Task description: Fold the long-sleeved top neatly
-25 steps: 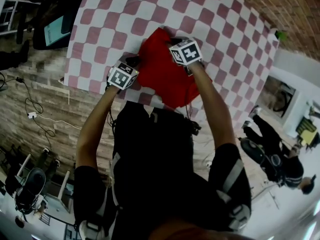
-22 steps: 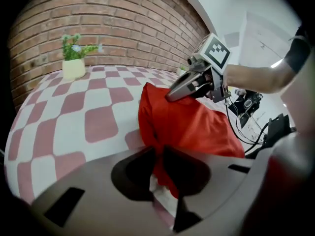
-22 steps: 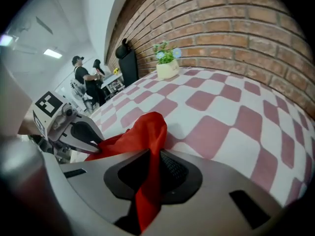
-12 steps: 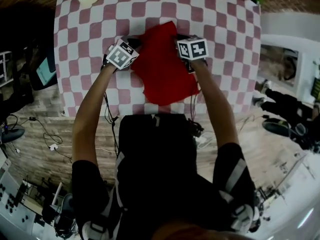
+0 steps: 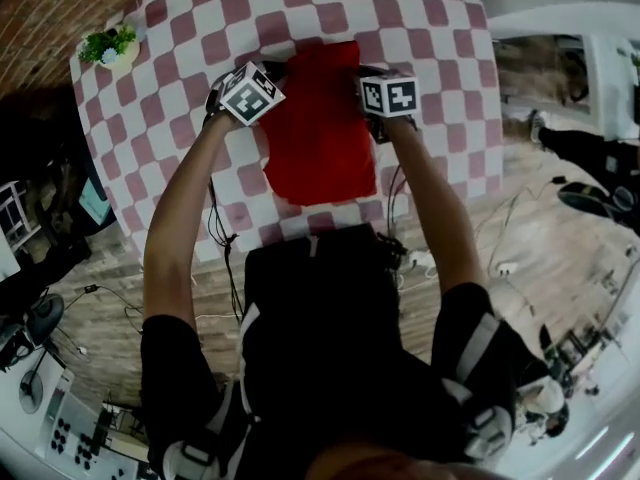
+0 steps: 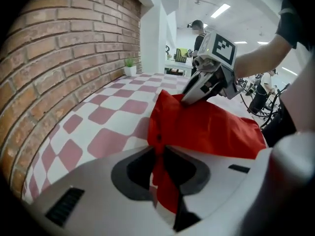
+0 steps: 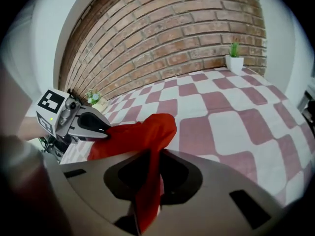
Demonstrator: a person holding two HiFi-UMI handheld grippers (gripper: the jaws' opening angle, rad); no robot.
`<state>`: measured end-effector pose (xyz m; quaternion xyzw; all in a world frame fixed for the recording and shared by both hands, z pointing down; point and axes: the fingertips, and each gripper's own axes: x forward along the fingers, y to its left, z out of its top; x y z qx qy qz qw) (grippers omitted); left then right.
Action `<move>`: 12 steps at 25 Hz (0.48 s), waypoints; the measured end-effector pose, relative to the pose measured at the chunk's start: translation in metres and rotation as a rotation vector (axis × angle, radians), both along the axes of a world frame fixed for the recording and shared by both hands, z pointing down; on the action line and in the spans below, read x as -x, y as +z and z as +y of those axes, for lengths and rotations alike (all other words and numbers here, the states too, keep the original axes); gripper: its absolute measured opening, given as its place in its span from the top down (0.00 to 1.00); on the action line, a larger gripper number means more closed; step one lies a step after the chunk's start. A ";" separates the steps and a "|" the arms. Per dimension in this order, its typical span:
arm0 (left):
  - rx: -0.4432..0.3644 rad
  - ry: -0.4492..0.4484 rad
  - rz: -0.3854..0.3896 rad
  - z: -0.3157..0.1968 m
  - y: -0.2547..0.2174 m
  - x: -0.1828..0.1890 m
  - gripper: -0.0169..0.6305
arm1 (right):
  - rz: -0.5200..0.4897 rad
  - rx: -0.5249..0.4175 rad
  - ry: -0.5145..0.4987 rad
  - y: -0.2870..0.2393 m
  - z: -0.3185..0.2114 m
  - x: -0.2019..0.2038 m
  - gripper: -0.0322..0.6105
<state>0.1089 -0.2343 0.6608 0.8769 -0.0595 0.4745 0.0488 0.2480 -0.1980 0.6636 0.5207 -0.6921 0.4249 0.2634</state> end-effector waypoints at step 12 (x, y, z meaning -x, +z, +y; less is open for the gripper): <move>0.025 -0.034 -0.005 -0.008 0.014 -0.021 0.87 | 0.030 -0.026 0.037 0.010 -0.001 -0.020 0.86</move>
